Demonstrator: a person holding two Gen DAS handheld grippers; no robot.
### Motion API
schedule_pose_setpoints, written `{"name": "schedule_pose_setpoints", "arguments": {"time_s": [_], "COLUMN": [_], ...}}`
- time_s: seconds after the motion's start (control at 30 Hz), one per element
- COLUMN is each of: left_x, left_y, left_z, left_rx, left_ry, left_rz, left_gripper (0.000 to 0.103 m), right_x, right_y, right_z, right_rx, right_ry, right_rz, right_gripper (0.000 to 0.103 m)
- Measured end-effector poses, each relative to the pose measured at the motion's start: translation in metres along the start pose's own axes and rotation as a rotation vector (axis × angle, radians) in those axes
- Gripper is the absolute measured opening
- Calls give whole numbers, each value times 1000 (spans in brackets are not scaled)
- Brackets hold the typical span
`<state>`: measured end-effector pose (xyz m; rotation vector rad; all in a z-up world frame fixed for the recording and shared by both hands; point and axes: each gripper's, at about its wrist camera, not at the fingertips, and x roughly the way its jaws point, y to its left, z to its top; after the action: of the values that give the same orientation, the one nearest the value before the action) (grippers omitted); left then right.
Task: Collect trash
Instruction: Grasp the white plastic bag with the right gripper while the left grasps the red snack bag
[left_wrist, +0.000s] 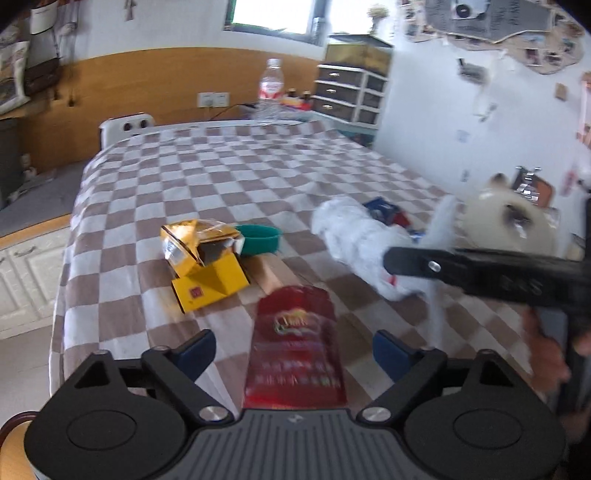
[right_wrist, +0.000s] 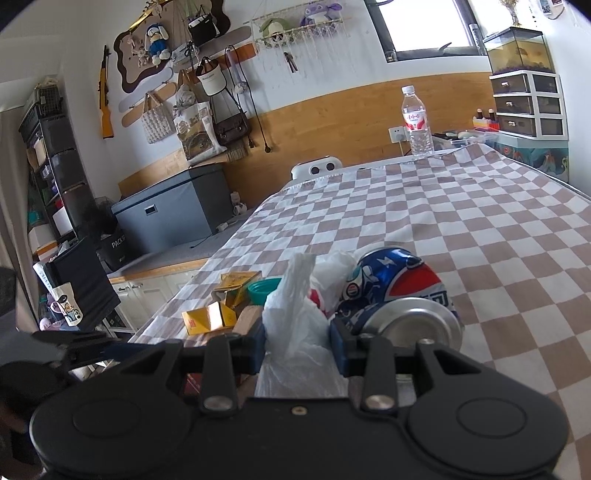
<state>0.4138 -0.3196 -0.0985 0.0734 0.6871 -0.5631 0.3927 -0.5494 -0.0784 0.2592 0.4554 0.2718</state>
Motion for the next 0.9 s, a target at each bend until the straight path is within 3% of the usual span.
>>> {"name": "schedule_pose_setpoints", "arguments": {"time_s": [0.2, 0.3, 0.37, 0.9], "left_x": [14, 14, 10, -46], "left_y": [-3, 1, 1, 21], "left_z": [1, -3, -3, -4], "left_rx": [-22, -40, -48, -90], "left_ry": [41, 25, 16, -132], "left_rz": [59, 97, 80, 131], "left_gripper": [83, 73, 58, 53], "right_x": [1, 0, -1, -14], "right_y": [1, 1, 1, 17], "right_z": [-1, -1, -1, -4], "right_rx": [-8, -8, -5, -66], "right_ry": [5, 1, 1, -61], "right_rz": [-6, -5, -6, -17], "right_gripper": [37, 37, 37, 36]}}
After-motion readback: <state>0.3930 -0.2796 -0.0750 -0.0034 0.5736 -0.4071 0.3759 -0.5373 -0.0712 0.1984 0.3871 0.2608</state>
